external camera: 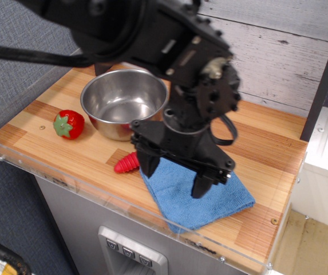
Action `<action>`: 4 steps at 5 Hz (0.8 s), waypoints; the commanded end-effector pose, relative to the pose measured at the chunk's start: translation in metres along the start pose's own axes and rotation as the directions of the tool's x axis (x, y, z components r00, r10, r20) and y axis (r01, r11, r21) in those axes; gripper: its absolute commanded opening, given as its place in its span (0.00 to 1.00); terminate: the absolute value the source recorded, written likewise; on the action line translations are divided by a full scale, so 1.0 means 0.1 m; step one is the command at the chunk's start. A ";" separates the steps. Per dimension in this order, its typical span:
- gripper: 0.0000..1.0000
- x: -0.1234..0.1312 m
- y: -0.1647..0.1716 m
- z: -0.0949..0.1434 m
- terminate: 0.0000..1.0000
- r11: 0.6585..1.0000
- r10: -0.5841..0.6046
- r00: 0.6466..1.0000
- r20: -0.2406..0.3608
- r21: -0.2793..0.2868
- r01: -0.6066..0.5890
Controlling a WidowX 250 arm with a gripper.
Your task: Move the napkin near the tines to the right of the fork
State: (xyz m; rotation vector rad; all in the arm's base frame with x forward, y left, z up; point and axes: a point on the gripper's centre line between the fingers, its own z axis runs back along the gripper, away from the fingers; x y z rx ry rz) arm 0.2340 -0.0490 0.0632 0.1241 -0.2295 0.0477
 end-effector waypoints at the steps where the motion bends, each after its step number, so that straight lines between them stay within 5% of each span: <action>1: 1.00 0.02 -0.04 -0.14 0.00 0.999 -0.019 1.000 -0.020 -0.042 0.019; 4: 1.00 -0.03 -0.20 -0.56 0.00 0.995 -0.098 0.991 -0.096 0.000 0.098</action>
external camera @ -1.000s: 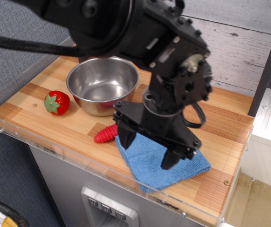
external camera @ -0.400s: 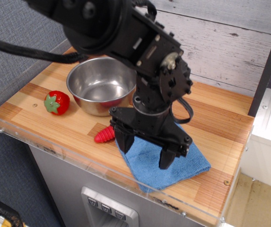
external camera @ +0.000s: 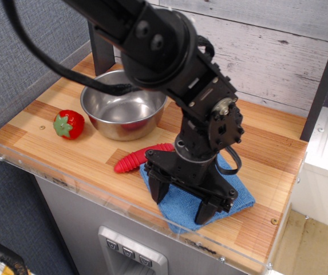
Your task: Move the napkin near the tines to the right of the fork
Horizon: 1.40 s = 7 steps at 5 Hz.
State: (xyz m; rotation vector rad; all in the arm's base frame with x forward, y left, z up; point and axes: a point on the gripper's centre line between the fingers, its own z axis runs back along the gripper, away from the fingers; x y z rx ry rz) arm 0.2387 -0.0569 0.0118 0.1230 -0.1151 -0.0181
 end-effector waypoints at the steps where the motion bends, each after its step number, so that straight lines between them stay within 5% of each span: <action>1: 1.00 0.08 -0.09 -0.11 0.00 0.999 -0.041 0.999 0.010 0.015 0.041; 4: 1.00 0.43 0.13 -0.04 0.00 1.000 0.006 0.999 0.050 -0.011 -0.006; 7: 1.00 0.97 0.20 -0.21 0.00 0.999 0.010 0.999 0.053 -0.041 -0.007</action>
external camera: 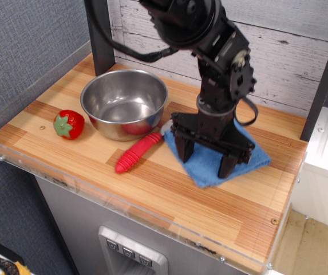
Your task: Move the napkin near the tines to the right of the fork
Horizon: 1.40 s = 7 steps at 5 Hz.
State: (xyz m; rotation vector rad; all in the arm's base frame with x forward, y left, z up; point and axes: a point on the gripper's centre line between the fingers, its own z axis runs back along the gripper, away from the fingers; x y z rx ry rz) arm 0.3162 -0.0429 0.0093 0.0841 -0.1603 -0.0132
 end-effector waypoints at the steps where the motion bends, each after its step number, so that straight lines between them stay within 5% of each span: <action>1: 1.00 0.37 0.02 -0.12 0.00 1.000 -0.014 1.000 0.011 -0.006 0.014; 4: 1.00 0.46 -0.12 0.11 0.00 0.998 -0.055 0.997 0.046 -0.033 0.057; 5: 1.00 0.48 -0.12 0.34 0.00 0.995 -0.061 0.997 0.044 -0.081 0.065; 7: 1.00 0.54 -0.09 0.82 0.00 0.995 -0.063 0.994 0.086 -0.076 0.070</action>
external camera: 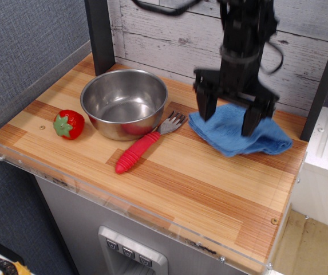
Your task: Move the napkin near the tines to the right of the fork
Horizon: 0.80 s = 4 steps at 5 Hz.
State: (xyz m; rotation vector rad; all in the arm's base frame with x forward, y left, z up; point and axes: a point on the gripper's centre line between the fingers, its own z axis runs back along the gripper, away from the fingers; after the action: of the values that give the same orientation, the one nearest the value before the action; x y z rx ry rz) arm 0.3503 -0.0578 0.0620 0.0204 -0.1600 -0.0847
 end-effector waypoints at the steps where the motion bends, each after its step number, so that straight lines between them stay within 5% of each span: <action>1: 1.00 0.13 0.02 0.53 0.00 1.000 0.006 0.994 0.110 -0.012 -0.005; 4: 1.00 0.08 0.11 0.88 0.00 0.999 0.044 0.987 0.152 -0.007 -0.043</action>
State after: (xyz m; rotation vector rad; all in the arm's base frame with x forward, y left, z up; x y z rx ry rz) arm 0.3416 -0.0507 0.1277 0.0156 -0.2431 -0.0514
